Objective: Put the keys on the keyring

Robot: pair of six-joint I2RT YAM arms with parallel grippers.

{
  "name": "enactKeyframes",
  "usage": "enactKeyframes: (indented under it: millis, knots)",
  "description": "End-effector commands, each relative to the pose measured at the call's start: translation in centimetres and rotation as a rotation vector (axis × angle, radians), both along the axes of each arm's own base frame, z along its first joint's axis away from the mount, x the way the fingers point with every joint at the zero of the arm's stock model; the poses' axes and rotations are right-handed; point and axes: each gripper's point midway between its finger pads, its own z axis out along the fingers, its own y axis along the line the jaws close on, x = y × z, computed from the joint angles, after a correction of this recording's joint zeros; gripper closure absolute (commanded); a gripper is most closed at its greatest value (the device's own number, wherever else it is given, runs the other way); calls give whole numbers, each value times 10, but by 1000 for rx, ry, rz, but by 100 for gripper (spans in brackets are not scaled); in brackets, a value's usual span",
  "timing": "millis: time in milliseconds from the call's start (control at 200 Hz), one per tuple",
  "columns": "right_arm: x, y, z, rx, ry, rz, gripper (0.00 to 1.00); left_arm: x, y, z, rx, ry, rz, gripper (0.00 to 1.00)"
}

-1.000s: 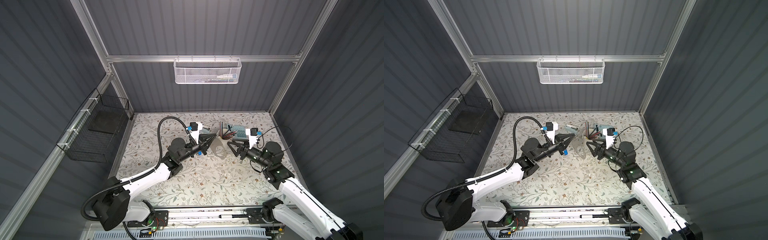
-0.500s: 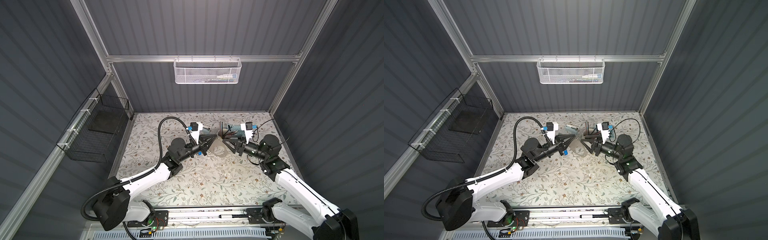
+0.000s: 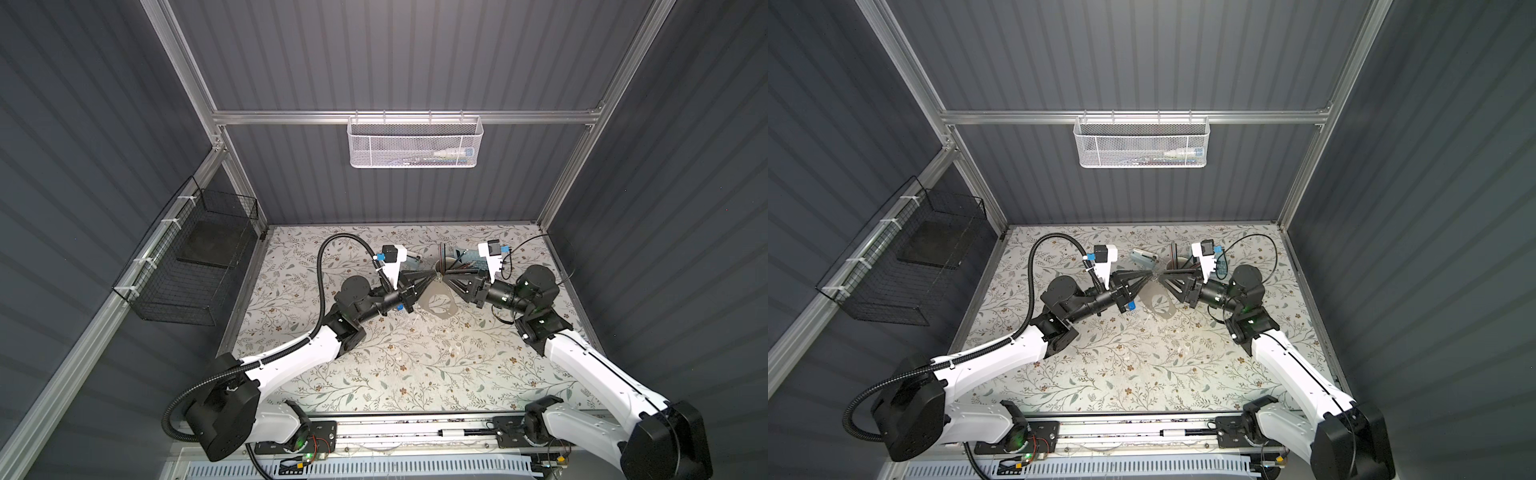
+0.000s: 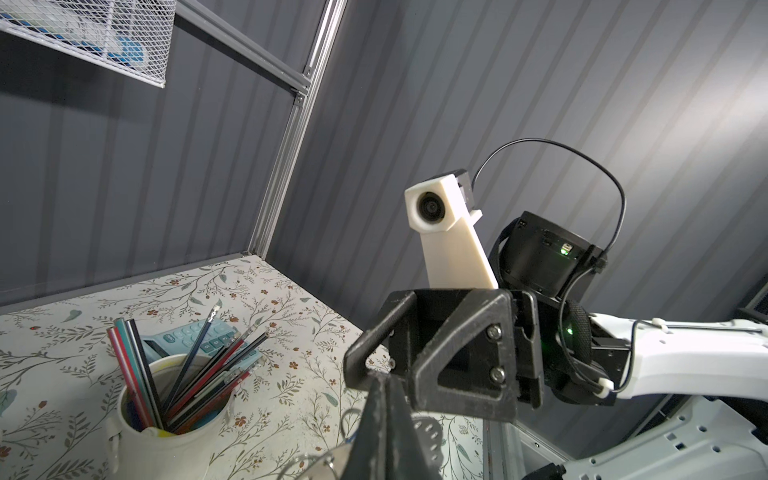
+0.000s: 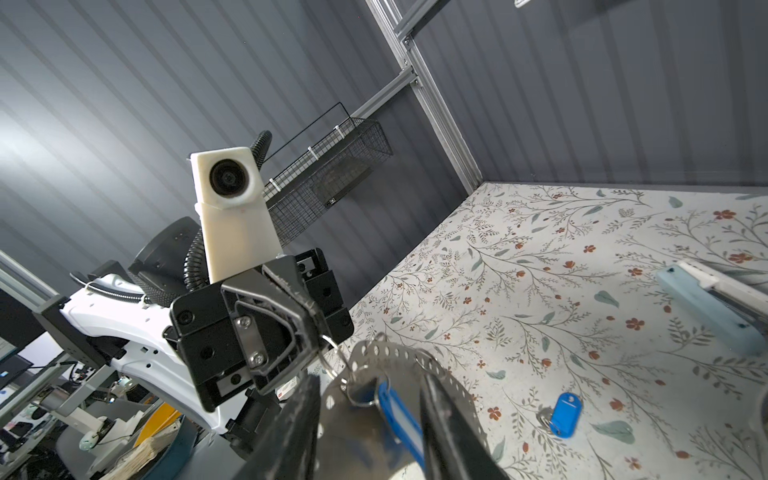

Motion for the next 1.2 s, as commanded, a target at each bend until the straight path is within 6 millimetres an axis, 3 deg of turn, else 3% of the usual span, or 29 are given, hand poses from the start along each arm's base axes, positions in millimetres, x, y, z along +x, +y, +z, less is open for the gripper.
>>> enactKeyframes:
  millis: [0,185,560,1196]
  knots:
    - [-2,-3,23,47,-50,21,56,-4,3,15,-38,-38,-15,100]
    - [2,-13,27,70,-44,-1,50,-6,3,15,-41,-37,-22,100]
    - [-10,0,18,62,-17,94,66,-6,1,17,-51,-34,-31,100]
    - [-14,19,6,54,20,171,77,-6,1,16,-52,-35,-34,100]
